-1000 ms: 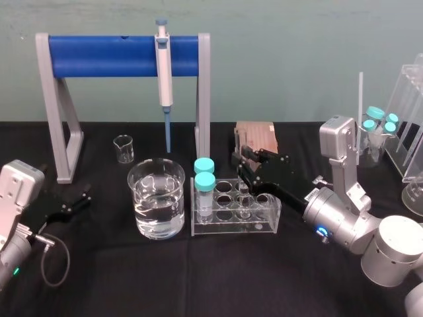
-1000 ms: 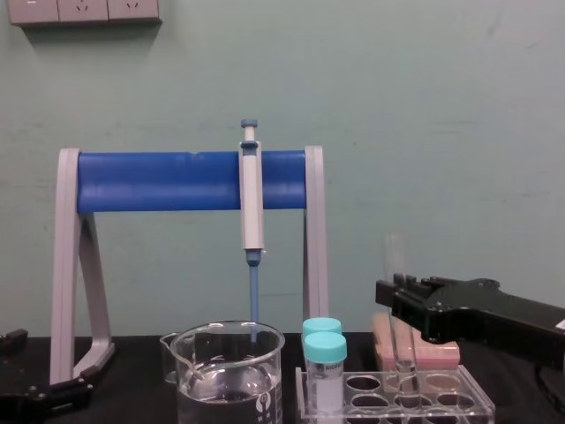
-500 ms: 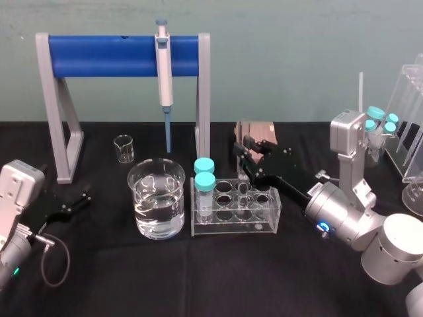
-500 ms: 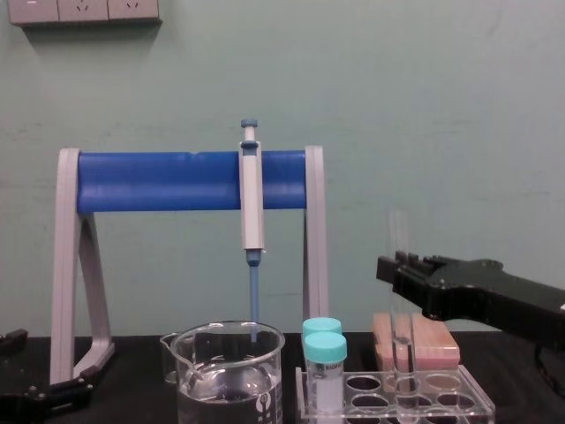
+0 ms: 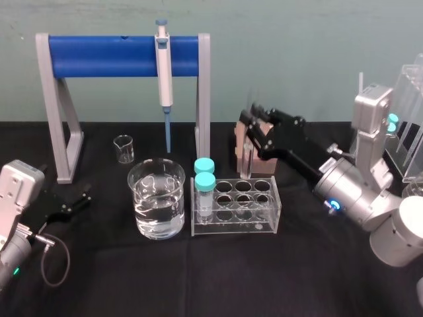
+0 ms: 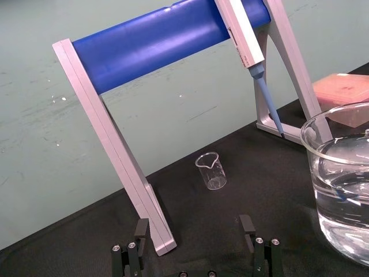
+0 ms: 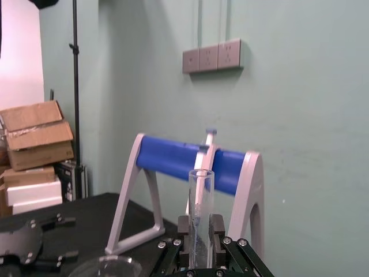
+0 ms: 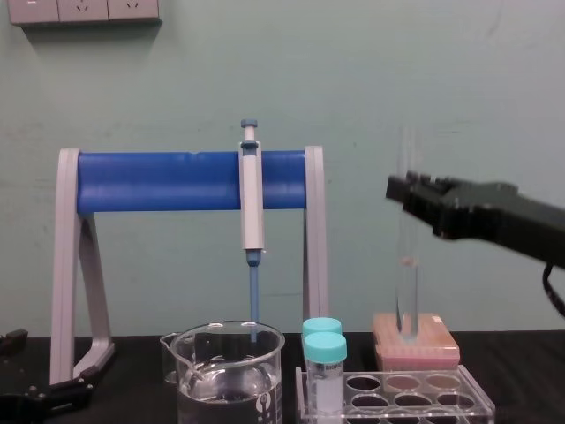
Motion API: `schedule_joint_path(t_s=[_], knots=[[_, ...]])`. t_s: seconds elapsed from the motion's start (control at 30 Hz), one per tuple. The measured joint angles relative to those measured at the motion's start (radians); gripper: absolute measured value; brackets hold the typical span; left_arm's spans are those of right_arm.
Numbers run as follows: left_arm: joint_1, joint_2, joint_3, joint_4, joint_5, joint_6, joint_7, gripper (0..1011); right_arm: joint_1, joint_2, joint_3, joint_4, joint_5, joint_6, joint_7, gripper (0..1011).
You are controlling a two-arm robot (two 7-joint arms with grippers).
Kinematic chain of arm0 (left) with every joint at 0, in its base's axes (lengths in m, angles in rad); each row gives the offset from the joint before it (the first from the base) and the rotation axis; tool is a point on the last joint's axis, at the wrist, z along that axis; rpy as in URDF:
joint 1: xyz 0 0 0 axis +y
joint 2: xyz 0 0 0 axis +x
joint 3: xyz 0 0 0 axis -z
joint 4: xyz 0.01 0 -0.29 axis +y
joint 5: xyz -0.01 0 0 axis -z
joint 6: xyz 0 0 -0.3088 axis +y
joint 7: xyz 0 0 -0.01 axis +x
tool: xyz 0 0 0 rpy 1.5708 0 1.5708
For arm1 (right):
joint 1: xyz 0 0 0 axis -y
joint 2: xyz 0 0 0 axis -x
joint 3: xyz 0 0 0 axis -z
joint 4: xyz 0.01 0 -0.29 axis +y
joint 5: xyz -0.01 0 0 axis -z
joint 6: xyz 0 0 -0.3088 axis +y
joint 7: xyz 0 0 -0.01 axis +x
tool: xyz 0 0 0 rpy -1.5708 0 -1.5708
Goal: Hold the test tube with one hand and immerse one end into the beaker, then return it to the test tube rack.
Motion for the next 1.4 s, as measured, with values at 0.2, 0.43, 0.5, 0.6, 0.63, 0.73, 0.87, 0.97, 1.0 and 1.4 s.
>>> schedule_joint_path(t_s=[0.2,0.43,0.5,0.6,0.63,0.73,0.87,0.97,1.0,1.4], knots=[[0.000,0.000,0.000,0.000,0.000,0.000,0.000,1000,0.008,0.009,0.017,-0.028,0.003,-0.005,-0.007,228],[0.000,0.000,0.000,0.000,0.000,0.000,0.000,1000,0.011,0.017,0.031,-0.050,0.007,-0.006,-0.013,228],[0.000,0.000,0.000,0.000,0.000,0.000,0.000,1000,0.011,0.019,0.033,-0.055,0.008,-0.006,-0.014,228],[0.000,0.000,0.000,0.000,0.000,0.000,0.000,1000,0.010,0.021,0.035,-0.059,0.010,-0.006,-0.015,228],[0.000,0.000,0.000,0.000,0.000,0.000,0.000,1000,0.009,0.021,0.036,-0.061,0.010,-0.006,-0.015,228],[0.000,0.000,0.000,0.000,0.000,0.000,0.000,1000,0.006,0.023,0.037,-0.064,0.012,-0.006,-0.015,228],[0.000,0.000,0.000,0.000,0.000,0.000,0.000,1000,0.001,0.024,0.037,-0.066,0.014,-0.003,-0.017,228],[0.000,0.000,0.000,0.000,0.000,0.000,0.000,1000,-0.002,0.024,0.037,-0.068,0.015,-0.002,-0.018,228],[0.000,0.000,0.000,0.000,0.000,0.000,0.000,1000,-0.002,0.024,0.037,-0.068,0.016,-0.002,-0.018,228],[0.000,0.000,0.000,0.000,0.000,0.000,0.000,1000,-0.004,0.022,0.030,-0.067,0.016,0.001,-0.017,228]])
